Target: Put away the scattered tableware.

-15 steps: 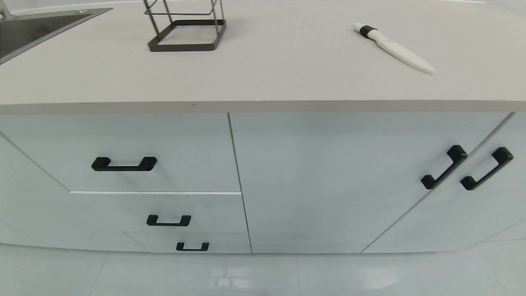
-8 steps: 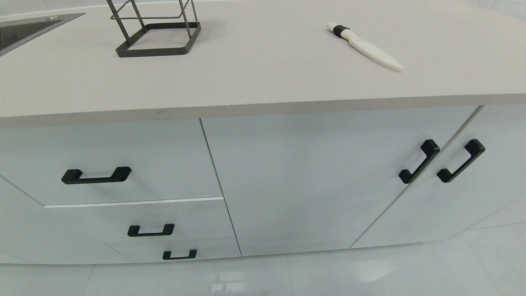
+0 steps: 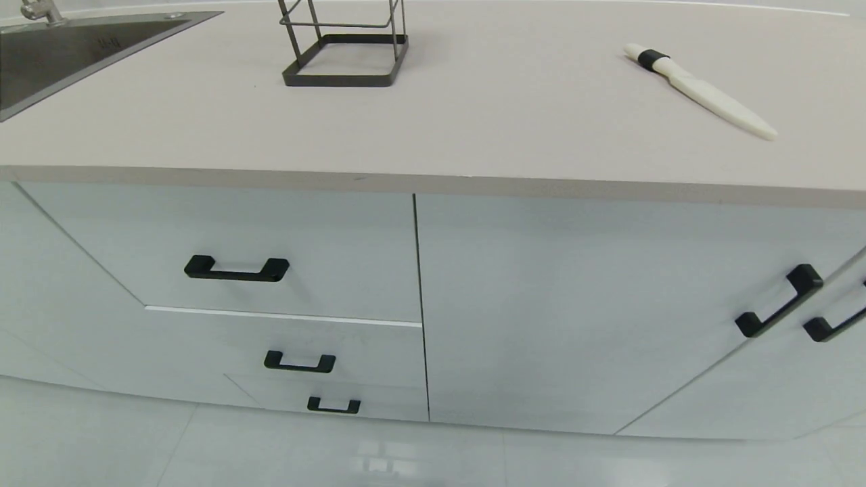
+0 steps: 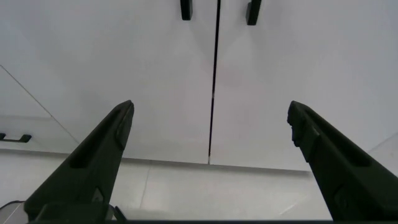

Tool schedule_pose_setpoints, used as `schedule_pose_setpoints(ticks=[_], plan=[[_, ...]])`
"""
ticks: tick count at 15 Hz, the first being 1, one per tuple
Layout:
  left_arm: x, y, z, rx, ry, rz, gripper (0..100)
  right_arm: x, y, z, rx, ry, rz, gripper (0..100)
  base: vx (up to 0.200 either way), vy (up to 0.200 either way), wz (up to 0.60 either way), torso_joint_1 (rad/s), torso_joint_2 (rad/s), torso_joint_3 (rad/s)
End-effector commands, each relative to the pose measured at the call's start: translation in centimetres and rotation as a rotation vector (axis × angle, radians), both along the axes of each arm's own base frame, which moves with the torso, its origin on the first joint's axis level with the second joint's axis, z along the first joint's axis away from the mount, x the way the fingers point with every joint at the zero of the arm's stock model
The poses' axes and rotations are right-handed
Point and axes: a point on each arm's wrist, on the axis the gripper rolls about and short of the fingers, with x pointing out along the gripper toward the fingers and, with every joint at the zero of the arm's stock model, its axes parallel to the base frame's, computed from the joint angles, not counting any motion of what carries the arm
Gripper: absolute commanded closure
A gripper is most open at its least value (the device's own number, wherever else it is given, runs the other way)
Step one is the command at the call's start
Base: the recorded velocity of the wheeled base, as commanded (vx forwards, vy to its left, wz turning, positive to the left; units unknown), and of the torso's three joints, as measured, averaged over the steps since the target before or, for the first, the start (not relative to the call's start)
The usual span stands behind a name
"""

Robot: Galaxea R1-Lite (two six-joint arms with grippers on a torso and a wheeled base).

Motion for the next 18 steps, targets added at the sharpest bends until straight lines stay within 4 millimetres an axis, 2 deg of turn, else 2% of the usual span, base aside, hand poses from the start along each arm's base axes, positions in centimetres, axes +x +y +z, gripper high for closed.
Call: schedule_pose_setpoints(ticks=[1, 6, 9, 15, 18], plan=[[0.01, 0.00, 0.01, 0.010, 0.001, -0.002, 0, 0.01, 0.00, 0.01, 0.000, 0.001, -0.002, 0, 0.000, 0.000, 0.00, 0.000, 0.00, 0.000], [0.01, 0.00, -0.01, -0.007, 0.003, -0.001, 0, 0.01, 0.00, 0.01, 0.000, 0.001, 0.000, 0, 0.000, 0.000, 0.00, 0.000, 0.00, 0.000], [0.01, 0.00, -0.01, -0.010, 0.003, -0.003, 0, 0.01, 0.00, 0.01, 0.000, 0.001, 0.000, 0, 0.200, 0.000, 0.00, -0.003, 0.00, 0.010], [0.01, 0.00, -0.04, -0.012, 0.006, -0.001, 0, 0.02, 0.00, -0.03, 0.000, 0.003, -0.002, 0, 0.000, 0.000, 0.00, 0.000, 0.00, 0.000], [0.01, 0.00, -0.02, -0.012, 0.004, -0.001, 0, 0.02, 0.00, -0.03, 0.000, 0.003, 0.000, 0, 0.000, 0.000, 0.00, 0.051, -0.22, -0.215]])
